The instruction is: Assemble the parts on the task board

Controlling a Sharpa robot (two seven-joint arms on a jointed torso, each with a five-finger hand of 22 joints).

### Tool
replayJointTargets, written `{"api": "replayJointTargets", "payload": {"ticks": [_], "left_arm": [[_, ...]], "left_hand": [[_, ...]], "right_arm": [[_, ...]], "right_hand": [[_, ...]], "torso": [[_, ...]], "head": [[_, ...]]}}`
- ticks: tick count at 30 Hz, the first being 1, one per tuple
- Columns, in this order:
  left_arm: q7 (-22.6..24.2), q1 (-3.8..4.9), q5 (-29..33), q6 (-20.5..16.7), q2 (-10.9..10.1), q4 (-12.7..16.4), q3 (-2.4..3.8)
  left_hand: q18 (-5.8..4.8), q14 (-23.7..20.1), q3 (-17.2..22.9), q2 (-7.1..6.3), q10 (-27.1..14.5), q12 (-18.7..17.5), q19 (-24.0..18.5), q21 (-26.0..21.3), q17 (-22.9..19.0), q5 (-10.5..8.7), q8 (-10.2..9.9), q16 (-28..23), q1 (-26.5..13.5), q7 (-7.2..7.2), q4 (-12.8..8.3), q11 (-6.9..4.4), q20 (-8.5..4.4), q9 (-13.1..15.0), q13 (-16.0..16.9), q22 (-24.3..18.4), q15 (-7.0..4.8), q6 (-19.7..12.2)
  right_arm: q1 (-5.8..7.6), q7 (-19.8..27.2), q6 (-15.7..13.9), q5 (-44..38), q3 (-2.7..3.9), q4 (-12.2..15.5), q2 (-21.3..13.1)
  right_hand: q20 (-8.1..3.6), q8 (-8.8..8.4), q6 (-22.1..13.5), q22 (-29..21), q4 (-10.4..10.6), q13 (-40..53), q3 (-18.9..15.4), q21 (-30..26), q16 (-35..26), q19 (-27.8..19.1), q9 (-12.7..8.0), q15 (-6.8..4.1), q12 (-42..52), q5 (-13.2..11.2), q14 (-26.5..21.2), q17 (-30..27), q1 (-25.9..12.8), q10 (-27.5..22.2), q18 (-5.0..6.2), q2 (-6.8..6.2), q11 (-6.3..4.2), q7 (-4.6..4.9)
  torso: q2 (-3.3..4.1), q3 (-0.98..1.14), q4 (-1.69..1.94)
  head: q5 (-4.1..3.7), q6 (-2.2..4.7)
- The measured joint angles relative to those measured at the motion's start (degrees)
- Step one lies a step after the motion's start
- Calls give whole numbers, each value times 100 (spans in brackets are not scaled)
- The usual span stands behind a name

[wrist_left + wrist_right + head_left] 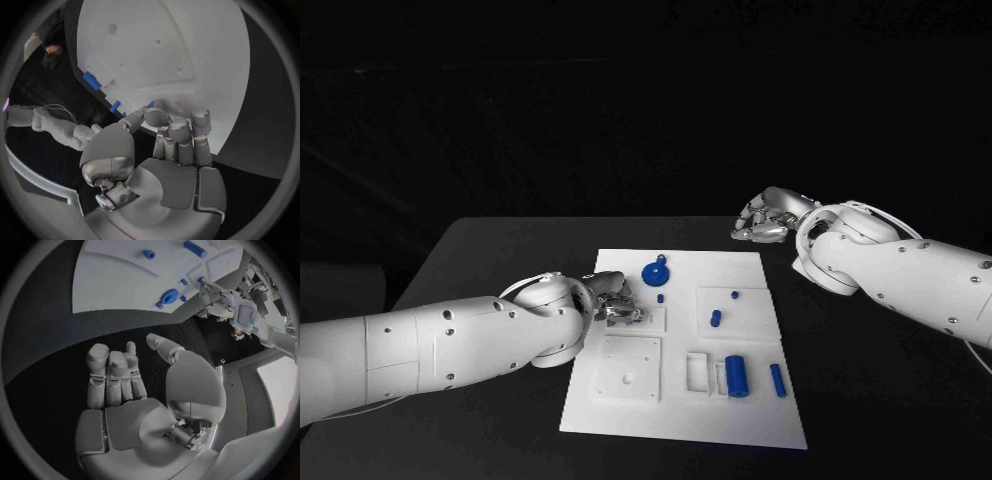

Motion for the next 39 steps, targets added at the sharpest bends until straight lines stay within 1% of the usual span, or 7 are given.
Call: {"api": "replayJointTargets", "payload": {"ticks": [8, 11, 14, 21, 28, 35, 39], "left_arm": [[0, -1, 9, 2, 4, -10, 1], [-2, -5, 12, 2, 2, -19, -3], [-3, -11, 15, 4, -9, -18, -6], [-41, -28, 21, 7, -83, -16, -19], [-70, -28, 39, -26, -173, 17, -12], [-48, -28, 234, -133, -261, 104, 72], [15, -19, 536, -174, -301, 117, 257]], "left_hand": [[0, 0, 2, 0, 0, 0, 0, 0, -5, -39, 0, 0, 0, -3, 32, 0, 0, 2, -8, -1, -1, 3], [0, -12, -4, -117, 2, 0, 0, -28, -41, -602, -1, 0, -24, -36, 192, -2, 0, 15, -31, 5, -75, 37], [0, -10, -14, -214, 4, 0, 0, -28, -54, -743, -1, 0, -41, -46, 279, -4, 0, 15, -40, 8, -93, 46], [0, 11, 111, -1091, 11, 0, 0, -67, -84, -797, 0, 0, -260, -88, 911, -11, 0, 58, -66, 3, -116, 88], [0, -16, -485, -1206, 10, -44, -105, -115, -119, -797, -72, -2, -439, -98, 930, -11, 39, 88, -132, 23, -104, 98], [1, -424, -775, -1222, 7, -572, -383, -428, -345, -797, -673, -474, -263, -89, 909, -7, 113, -166, -399, -81, -46, 41], [1, -528, -865, -1222, -475, -751, -475, -561, -408, -797, -1200, -624, -43, 108, 886, 147, 144, -519, -476, -125, 123, -476]], "right_arm": [[0, 0, 0, 0, 0, -1, 0], [0, 0, 0, 1, 0, -1, -4], [0, 0, 0, 1, 0, -1, -6], [-3, 0, -1, 1, 0, -3, -14], [-12, 0, -1, 2, 0, -2, -21], [-19, 0, -2, 3, 0, -2, -28], [-24, 0, -2, 3, 0, -3, -32]], "right_hand": [[0, 0, 18, 0, 0, 0, 0, 0, 0, 0, 0, 0, 0, 0, 0, -1, 0, 0, 0, 0, 0, 7], [0, 0, 6, 0, 0, 0, 0, 0, 0, 0, -1, 0, 0, 0, 0, -1, 0, 0, 0, 0, 0, 19], [0, 0, 1, 0, 0, 0, 0, 0, 0, 0, -1, 0, 0, 0, 0, -1, 0, 0, 0, 0, 0, 23], [0, 0, 1, 0, 0, -1, 0, 0, 0, 0, -1, 0, 0, 0, 0, -1, 0, 0, 0, 0, 0, 23], [0, 0, 1, 0, 0, -5, 0, 0, 0, 0, -1, 0, 0, 0, 0, -2, -23, -3, 0, -23, -3, 22], [0, 0, 1, 0, 0, -4, 0, 0, 0, 0, -2, 1, 0, 22, -1, -2, -23, -17, 0, -23, -14, 21], [0, 0, -8, 0, 0, -4, 0, 0, 1, 0, -2, 2, 0, 22, -2, 2, -23, -37, 0, -23, 5, 12]], "torso": [[1, -3, 1], [1, -3, 1], [1, -3, 1], [1, -8, 1], [1, -8, 1], [-1, -8, 3], [-1, -8, 4]], "head": [[-3, 5], [-3, 8], [-7, 9], [-13, 30], [-18, 47], [-20, 71], [-19, 91]]}}
